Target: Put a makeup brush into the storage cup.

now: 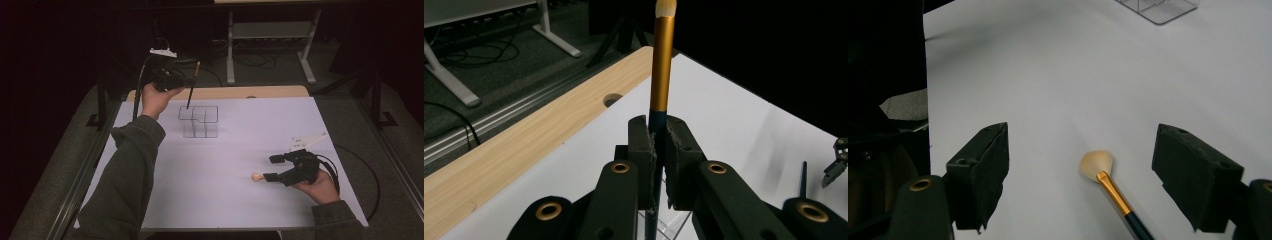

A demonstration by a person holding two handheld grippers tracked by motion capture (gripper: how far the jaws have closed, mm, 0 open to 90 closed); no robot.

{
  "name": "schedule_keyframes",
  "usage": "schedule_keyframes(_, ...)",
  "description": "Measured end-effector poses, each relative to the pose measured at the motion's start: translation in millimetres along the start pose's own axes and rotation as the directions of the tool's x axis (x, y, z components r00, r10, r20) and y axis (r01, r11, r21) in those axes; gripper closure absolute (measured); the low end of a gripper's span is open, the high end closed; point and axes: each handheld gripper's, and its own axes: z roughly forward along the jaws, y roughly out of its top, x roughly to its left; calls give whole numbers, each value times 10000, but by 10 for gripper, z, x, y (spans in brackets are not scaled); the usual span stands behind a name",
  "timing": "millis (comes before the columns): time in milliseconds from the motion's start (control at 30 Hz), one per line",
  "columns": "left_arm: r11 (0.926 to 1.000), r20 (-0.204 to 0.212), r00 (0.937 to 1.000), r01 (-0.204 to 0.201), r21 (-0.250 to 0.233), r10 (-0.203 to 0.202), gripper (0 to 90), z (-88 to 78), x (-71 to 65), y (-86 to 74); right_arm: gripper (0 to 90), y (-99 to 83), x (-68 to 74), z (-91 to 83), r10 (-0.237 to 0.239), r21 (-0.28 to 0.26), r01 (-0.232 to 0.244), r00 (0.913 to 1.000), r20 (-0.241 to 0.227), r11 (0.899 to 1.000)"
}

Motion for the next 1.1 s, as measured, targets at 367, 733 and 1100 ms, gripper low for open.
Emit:
schedule_keyframes(367,9997,-301,9995,92,233,-85,829,121,92,-72,219,-3,2,-9,10,-19,-11,10000,-89,10000)
schedule_keyframes(733,9993,-323,9991,285,250,-277,827,173,158,-144,219,-3,1,-15,-11,-77,10,10000,-77,10000)
schedule_keyframes(1100,9990,-148,9991,410,198,-407,826,238,187,-193,219,-7,0,-29,8,-91,-8,10000,-66,10000)
